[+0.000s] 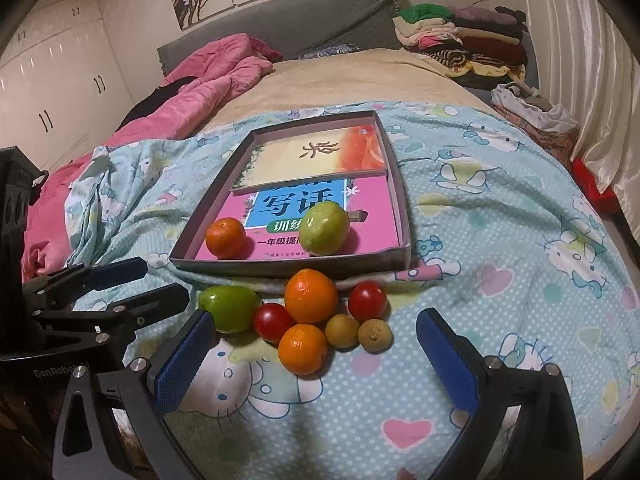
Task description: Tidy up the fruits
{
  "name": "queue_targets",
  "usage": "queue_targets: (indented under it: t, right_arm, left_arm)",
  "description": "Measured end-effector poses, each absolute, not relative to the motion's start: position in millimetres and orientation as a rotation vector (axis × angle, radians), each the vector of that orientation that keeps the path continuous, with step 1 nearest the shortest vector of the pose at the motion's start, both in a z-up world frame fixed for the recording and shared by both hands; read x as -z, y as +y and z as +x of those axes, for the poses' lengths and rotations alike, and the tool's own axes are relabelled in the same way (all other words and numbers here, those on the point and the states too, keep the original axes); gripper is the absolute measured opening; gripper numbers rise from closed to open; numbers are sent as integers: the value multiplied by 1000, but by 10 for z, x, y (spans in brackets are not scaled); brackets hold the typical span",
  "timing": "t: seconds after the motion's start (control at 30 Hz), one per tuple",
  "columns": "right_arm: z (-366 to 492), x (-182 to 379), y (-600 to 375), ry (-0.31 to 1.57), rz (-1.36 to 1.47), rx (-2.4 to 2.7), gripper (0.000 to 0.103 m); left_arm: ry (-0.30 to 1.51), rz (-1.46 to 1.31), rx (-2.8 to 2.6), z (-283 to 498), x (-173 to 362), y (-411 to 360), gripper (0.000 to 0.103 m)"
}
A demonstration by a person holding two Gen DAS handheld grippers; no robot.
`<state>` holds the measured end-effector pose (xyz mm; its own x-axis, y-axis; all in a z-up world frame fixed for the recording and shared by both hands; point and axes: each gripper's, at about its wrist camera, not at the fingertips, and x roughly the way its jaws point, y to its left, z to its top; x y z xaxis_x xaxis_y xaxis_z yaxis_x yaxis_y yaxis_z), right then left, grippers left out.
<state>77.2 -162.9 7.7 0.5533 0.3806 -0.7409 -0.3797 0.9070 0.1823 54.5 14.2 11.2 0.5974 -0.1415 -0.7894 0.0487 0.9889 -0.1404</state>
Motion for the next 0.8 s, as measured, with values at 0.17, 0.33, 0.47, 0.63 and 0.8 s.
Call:
queue_targets:
  t: [0.17, 0.33, 0.47, 0.63, 0.8]
  right_arm:
    - [783, -42, -1624, 894, -2, -445, 102]
    - [791, 18, -1582, 923, -29, -445, 102]
    - [805, 111, -1563, 961, -53, -426, 102]
    - [806, 153, -1577, 978, -59, -416, 98]
    - [809, 235, -1527, 1020, -80, -442, 81]
  left_arm:
    - [943, -102, 114, 553, -76, 120, 75]
    - [963, -98, 110, 569, -38, 109, 75]
    - [976, -93, 100, 579, -5, 105, 75]
    - [979, -103, 107, 588, 9, 107, 75]
    - [988, -118, 145, 612, 34, 86, 75]
